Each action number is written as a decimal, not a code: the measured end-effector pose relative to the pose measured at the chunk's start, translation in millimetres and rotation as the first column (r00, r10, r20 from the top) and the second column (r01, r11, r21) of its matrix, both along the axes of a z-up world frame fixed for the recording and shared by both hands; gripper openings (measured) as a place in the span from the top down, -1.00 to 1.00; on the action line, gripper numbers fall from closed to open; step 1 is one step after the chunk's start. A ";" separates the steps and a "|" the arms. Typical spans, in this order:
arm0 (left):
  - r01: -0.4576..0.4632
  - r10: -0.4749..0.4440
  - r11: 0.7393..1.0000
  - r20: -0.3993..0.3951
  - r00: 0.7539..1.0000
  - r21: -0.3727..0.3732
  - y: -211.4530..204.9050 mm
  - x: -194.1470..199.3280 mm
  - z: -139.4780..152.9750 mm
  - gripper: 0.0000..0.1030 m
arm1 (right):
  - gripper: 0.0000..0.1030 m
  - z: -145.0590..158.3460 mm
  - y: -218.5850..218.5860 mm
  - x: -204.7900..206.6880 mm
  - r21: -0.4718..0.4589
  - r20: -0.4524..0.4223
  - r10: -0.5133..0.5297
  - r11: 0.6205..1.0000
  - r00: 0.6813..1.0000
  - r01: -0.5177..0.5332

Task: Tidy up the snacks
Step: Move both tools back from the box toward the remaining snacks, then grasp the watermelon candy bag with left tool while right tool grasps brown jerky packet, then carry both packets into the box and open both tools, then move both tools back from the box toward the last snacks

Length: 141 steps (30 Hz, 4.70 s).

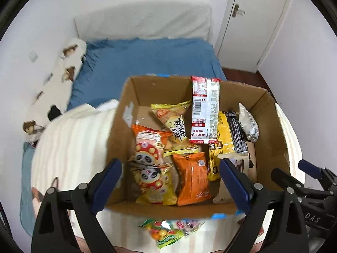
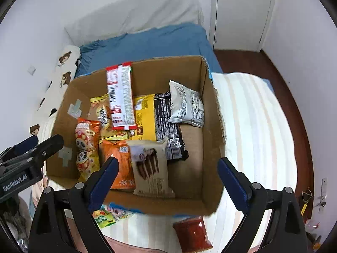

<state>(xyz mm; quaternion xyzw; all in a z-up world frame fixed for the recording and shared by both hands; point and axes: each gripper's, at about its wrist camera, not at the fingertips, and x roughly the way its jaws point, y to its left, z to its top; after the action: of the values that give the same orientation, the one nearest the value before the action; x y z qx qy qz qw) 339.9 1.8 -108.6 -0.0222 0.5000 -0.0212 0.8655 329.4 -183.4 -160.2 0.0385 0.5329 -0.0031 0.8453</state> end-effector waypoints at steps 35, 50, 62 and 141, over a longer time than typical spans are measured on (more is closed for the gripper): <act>0.120 -0.089 0.988 -0.275 0.957 0.098 4.8 -127.8 -106.3 -0.83 | -0.88 -68.0 -50.9 -161.9 0.153 -0.168 -0.160 0.971 0.973 0.186; -0.252 0.107 0.929 -0.456 0.884 -0.271 19.9 -60.1 -197.4 -0.47 | -0.87 -118.9 -39.7 -102.5 0.000 -0.245 0.002 1.000 0.970 -0.002; -0.061 0.021 0.994 -0.400 0.916 -0.089 1.2 -109.3 -197.7 -0.08 | -0.17 -162.2 -2.9 -101.0 -0.073 -0.337 0.122 0.985 0.934 -0.155; 0.074 -0.110 0.992 -0.392 0.913 -0.105 -22.5 57.8 -70.5 -0.79 | -0.86 -39.3 -11.1 32.7 0.068 -0.239 0.013 0.998 0.971 0.004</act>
<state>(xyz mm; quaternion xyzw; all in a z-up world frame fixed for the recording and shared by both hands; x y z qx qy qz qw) 397.7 -20.7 -179.0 -0.0406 0.6641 -0.0791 0.7424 362.1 -194.5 -199.5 0.0655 0.6309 0.0124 0.7730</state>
